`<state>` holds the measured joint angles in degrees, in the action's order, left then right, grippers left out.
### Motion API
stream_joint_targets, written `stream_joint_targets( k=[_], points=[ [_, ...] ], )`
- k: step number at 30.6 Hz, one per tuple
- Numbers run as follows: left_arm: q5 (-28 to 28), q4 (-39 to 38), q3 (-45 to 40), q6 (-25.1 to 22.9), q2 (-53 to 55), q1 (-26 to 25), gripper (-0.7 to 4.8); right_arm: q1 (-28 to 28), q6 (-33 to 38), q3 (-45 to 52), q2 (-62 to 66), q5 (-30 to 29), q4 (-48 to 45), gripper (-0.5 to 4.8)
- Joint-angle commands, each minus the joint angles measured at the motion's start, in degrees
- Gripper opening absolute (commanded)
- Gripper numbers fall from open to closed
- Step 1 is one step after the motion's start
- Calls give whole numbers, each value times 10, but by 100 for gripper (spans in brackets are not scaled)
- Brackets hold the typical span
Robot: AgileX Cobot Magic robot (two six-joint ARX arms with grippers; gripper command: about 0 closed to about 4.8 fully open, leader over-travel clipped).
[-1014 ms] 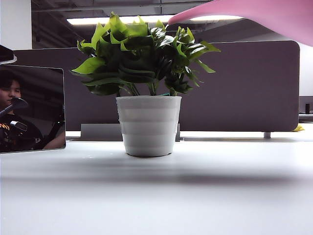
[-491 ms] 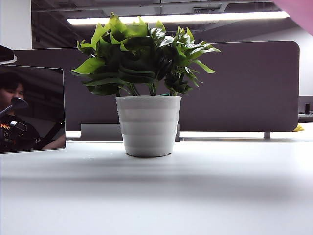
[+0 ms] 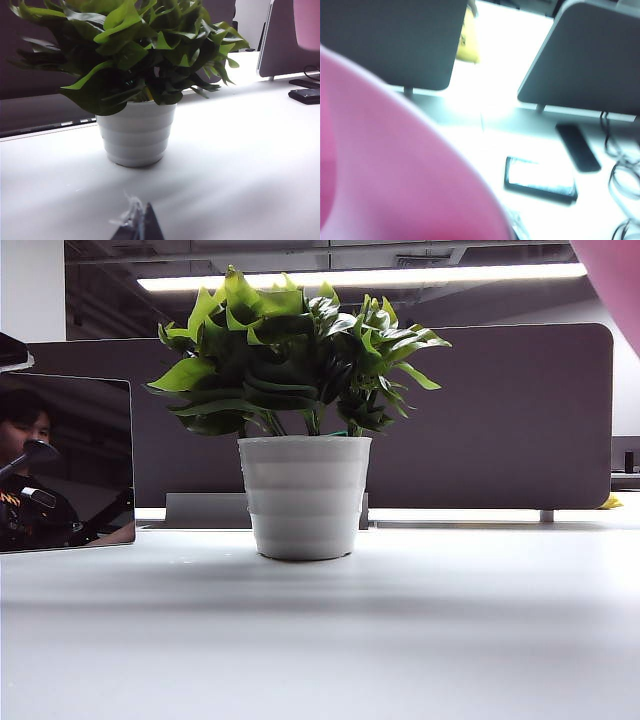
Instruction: Pick up the watering can from the table, water the potted plant, and put the can back.
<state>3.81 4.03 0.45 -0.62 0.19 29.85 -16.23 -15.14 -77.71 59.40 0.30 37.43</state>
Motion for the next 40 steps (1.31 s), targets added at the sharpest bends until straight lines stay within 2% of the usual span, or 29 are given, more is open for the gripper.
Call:
stream_joint_targets(
  k=[1,13,19,30,34,40],
  points=[
    [0,7,0,-4,0,0,-5,0,45,57,-35,-7,-72,-6],
    [0,7,0,-4,0,0,-5,0,164,320,-159,-3,-225,-6],
    [0,7,0,-4,0,-9,-5,0,186,408,-195,20,-280,-6],
    [0,7,0,-4,0,-147,-5,0,195,473,-169,38,-379,-6],
    [0,7,0,-4,0,-177,-5,1,201,476,-129,36,-418,-6],
    [0,7,0,-4,0,-189,-5,1,201,476,-75,34,-457,-6]
  ],
)
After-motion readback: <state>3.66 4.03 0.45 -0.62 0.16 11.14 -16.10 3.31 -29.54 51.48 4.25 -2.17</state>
